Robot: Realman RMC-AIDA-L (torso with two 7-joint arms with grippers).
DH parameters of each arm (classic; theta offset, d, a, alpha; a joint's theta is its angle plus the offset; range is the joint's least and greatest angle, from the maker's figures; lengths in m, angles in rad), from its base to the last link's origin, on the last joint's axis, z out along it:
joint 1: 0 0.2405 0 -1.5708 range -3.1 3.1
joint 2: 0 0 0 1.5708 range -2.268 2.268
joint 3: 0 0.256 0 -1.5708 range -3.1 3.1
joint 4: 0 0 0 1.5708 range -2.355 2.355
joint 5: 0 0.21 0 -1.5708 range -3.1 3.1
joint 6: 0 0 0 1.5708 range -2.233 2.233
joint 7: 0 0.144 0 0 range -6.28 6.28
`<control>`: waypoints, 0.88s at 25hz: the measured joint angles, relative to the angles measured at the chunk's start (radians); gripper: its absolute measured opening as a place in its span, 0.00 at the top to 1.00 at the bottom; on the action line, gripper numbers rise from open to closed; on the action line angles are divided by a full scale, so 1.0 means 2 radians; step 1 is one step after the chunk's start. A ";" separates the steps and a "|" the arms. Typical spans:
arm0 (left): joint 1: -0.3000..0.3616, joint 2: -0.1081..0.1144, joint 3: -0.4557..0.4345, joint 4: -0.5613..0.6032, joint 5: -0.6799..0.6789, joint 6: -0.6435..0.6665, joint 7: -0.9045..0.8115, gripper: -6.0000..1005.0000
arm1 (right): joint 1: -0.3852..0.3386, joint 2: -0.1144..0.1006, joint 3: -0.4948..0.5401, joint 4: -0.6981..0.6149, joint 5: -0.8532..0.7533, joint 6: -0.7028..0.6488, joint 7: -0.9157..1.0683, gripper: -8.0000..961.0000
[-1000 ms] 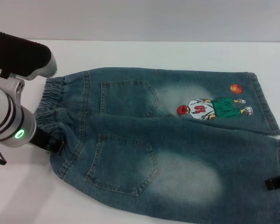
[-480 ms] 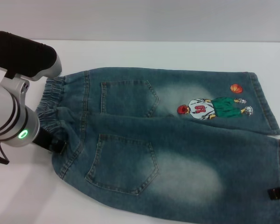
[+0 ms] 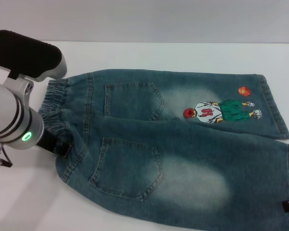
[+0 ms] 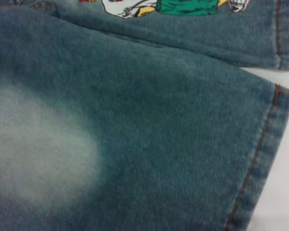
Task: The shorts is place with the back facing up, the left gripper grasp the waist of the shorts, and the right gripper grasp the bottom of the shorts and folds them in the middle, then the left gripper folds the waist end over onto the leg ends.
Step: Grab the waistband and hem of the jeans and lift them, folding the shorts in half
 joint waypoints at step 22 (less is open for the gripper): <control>-0.006 0.001 0.003 0.006 -0.001 -0.001 0.001 0.78 | -0.011 0.002 0.000 0.002 0.001 -0.002 0.003 0.27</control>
